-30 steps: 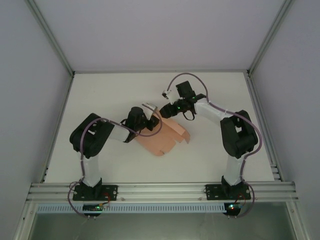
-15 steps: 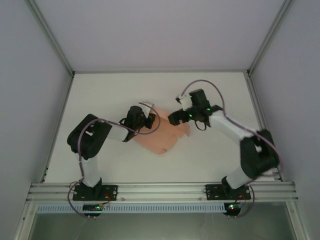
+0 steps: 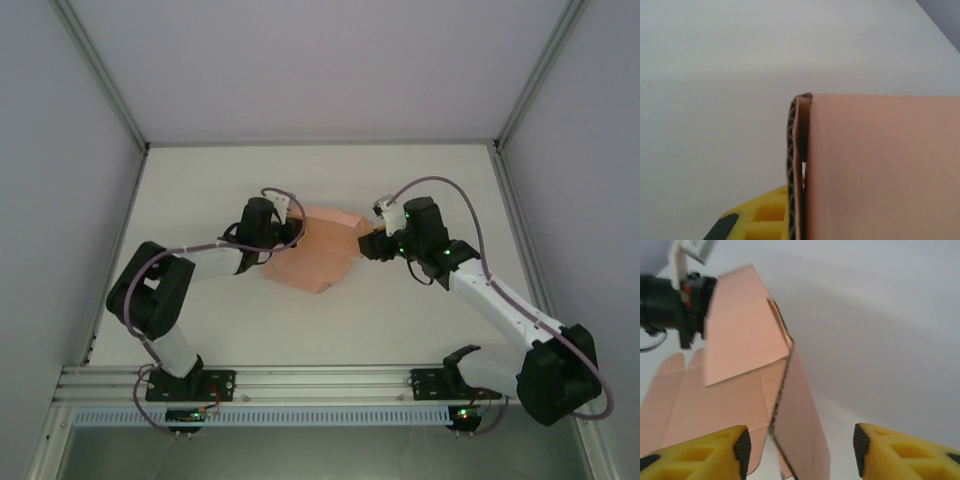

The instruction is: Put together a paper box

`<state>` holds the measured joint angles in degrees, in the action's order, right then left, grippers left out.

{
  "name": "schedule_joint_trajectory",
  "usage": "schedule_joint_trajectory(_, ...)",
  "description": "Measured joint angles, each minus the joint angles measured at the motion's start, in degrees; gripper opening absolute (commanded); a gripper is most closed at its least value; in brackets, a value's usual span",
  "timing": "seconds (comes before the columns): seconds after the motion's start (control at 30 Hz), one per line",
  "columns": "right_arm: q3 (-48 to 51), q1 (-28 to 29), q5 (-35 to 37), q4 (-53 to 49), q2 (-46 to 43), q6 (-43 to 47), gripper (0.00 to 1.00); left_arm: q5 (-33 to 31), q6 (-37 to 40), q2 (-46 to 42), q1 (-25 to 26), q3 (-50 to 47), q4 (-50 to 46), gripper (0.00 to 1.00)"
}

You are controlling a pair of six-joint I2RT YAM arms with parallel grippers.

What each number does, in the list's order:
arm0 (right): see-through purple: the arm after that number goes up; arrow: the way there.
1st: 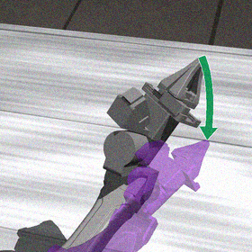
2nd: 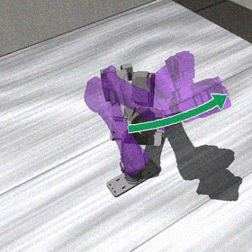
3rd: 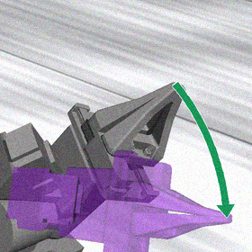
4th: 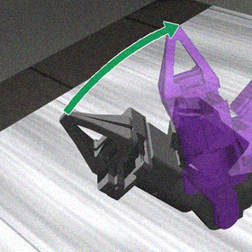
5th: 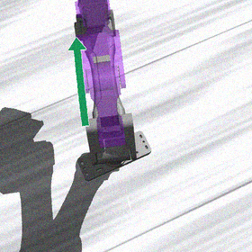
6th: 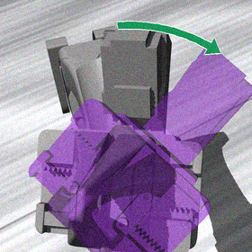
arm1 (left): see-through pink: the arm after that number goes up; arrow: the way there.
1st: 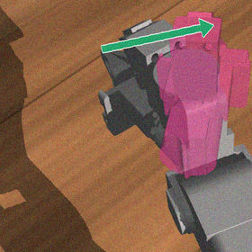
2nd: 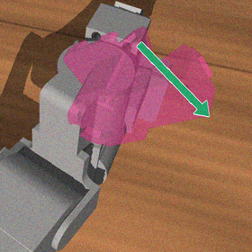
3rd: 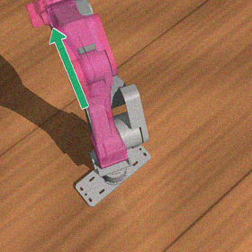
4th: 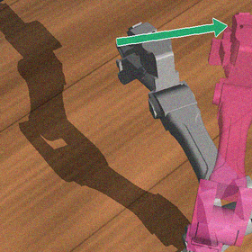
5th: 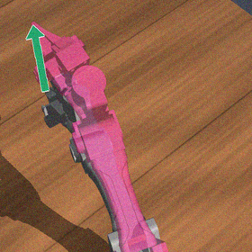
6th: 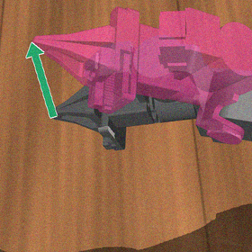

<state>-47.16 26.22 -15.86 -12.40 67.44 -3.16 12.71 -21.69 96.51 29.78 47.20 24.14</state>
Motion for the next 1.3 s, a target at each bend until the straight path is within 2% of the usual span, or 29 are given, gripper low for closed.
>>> schedule_joint_trajectory(0.1,-1.07,1.62,4.04,-0.83,1.42,0.63,0.08,0.13,-0.72,-0.20,0.00,0.02,-0.44,0.00)
schedule_joint_trajectory(0.17,-1.64,3.21,7.61,-1.14,1.44,1.29,0.03,-0.68,-0.94,-0.20,0.28,0.39,-1.75,0.07)
schedule_joint_trajectory(0.23,-1.99,5.70,12.07,-1.36,1.44,1.77,0.00,-4.35,-1.29,-0.20,1.31,2.16,-4.81,0.07)
schedule_joint_trajectory(0.4,-2.86,10.91,23.50,-0.68,1.42,1.60,0.00,-19.50,-4.35,0.42,5.35,9.38,-13.81,0.08)
schedule_joint_trajectory(0.5,-2.71,12.48,27.52,1.14,1.42,1.03,0.00,-24.06,-6.58,0.46,6.45,11.19,-15.74,0.07)
schedule_joint_trajectory(0.57,-2.29,13.18,28.94,2.43,1.40,0.98,0.00,-25.88,-7.85,0.46,6.75,11.80,-16.68,0.00)
schedule_joint_trajectory(0.87,-1.14,13.77,29.44,4.39,1.40,0.24,0.00,-27.76,-7.13,0.46,7.04,12.55,-17.99,0.00)
schedule_joint_trajectory(0.93,-0.50,13.20,28.61,4.94,1.29,-0.42,0.07,-26.95,-5.60,0.28,6.95,11.69,-16.70,0.00)
schedule_joint_trajectory(1.0,0.28,12.20,27.32,5.42,0.96,-1.14,0.27,-24.76,-3.69,-0.74,6.58,8.52,-12.92,0.00)
schedule_joint_trajectory(1.07,1.03,10.91,26.10,5.42,0.26,-1.97,0.51,-23.82,-1.66,-2.12,5.75,5.03,-10.84,0.00)
schedule_joint_trajectory(1.13,1.51,9.53,24.79,5.60,-0.66,-2.54,0.86,-23.39,-0.79,-2.75,4.90,2.91,-10.51,0.00)
schedule_joint_trajectory(1.17,1.73,8.98,24.26,5.88,-1.18,-2.80,0.98,-23.37,-0.55,-2.80,4.57,2.49,-10.54,0.00)
schedule_joint_trajectory(1.3,3.26,7.28,21.94,7.21,-4.42,-4.00,0.99,-23.19,0.09,-3.06,4.42,2.36,-10.51,0.00)
